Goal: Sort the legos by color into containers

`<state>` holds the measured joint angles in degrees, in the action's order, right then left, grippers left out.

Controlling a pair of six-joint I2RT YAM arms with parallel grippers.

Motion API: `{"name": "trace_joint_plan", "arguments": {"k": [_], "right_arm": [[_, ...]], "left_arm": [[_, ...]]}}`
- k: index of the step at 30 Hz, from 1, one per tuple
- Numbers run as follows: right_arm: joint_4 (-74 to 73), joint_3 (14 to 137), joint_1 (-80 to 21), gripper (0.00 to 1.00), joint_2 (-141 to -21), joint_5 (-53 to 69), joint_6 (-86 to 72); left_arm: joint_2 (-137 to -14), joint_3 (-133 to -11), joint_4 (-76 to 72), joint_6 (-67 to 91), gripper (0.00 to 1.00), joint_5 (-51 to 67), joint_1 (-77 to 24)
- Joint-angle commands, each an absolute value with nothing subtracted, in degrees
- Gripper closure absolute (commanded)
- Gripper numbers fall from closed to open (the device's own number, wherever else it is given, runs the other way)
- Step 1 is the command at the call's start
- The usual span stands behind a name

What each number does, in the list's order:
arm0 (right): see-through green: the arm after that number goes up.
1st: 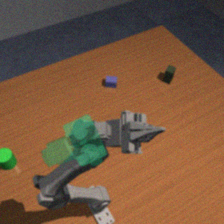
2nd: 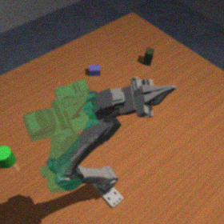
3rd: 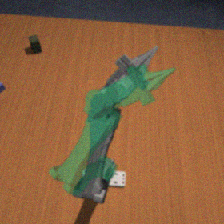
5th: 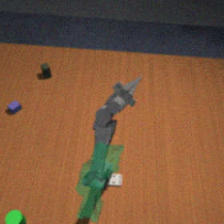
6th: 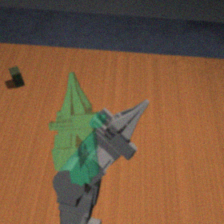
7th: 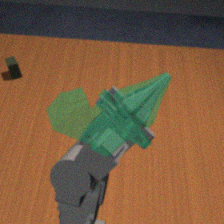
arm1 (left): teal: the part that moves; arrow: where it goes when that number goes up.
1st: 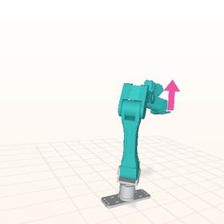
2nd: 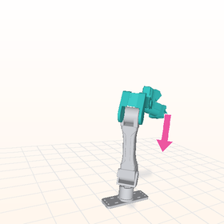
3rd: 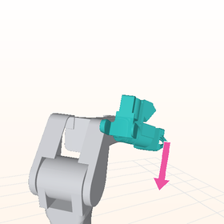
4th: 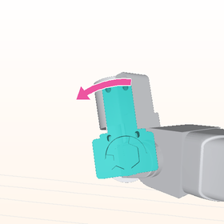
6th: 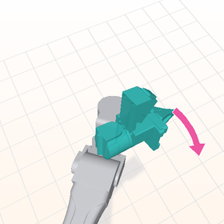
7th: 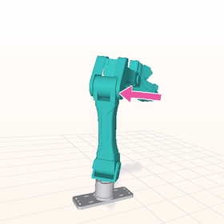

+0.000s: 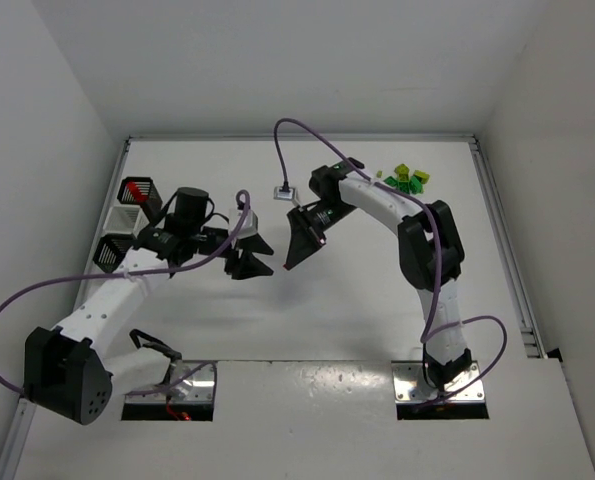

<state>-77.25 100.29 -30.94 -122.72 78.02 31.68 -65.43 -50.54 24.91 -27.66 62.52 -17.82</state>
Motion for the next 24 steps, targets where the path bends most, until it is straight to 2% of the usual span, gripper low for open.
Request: {"name": "trace_joint_plan", "arguments": {"k": [1, 9, 24], "right_arm": [[-80.68, 100.37, -31.55, 0.98, -119.27, 80.42, 31.90], [-80.68, 100.37, -32.78, 0.98, -119.79, 80.42, 30.85], [-80.07, 101.43, -33.84, 0.99, -120.32, 80.95, 29.27]], "left_arm": [[-65.48, -53.00, 24.96, -32.26, 0.45, 64.69, -20.82], [-66.09, -54.14, 26.81, -34.80, 0.51, 63.63, -23.64], [-67.15, -55.20, 26.81, -35.86, 0.51, 61.35, -25.22]]}}
